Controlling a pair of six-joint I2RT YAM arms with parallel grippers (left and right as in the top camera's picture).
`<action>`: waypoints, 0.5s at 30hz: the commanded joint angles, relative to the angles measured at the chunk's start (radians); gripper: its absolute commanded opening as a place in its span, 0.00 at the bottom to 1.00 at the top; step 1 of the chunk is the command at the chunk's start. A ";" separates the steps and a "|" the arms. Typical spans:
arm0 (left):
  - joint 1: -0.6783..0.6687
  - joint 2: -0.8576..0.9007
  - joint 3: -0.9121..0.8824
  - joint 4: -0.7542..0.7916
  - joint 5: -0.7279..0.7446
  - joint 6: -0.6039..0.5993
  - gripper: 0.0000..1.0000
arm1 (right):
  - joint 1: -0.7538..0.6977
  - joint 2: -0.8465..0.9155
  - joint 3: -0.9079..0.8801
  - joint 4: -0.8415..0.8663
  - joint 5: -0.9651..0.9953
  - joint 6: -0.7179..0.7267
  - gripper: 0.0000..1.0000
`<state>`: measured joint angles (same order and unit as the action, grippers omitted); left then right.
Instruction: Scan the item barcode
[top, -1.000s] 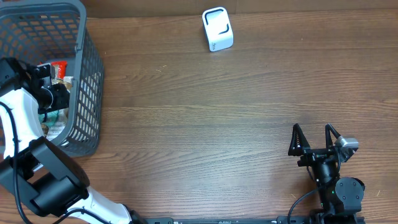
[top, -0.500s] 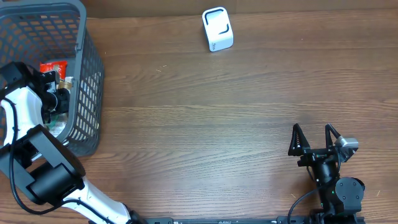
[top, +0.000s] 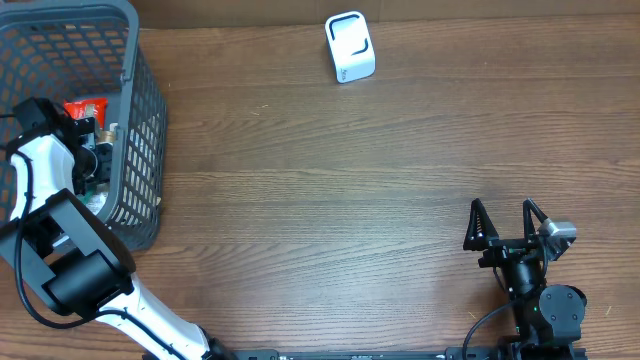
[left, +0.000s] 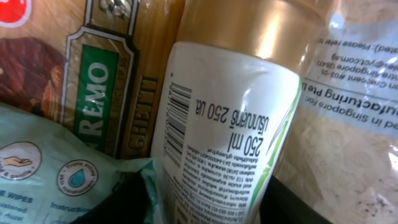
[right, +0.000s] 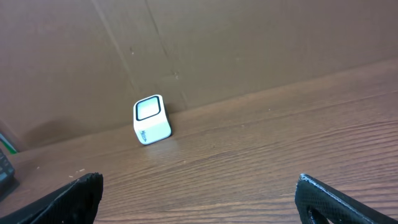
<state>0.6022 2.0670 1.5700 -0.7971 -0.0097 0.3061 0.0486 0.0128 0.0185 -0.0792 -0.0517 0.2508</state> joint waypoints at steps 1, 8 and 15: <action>0.014 0.070 -0.030 -0.011 -0.076 -0.026 0.56 | 0.007 -0.010 -0.011 0.004 0.003 0.004 1.00; 0.014 0.071 -0.031 -0.010 -0.074 -0.026 0.61 | 0.007 -0.010 -0.011 0.004 0.002 0.004 1.00; 0.014 0.071 -0.039 0.000 -0.041 -0.026 0.60 | 0.007 -0.010 -0.011 0.004 0.003 0.004 1.00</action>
<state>0.5968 2.0708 1.5700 -0.7959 -0.0120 0.2905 0.0486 0.0128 0.0185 -0.0792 -0.0521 0.2508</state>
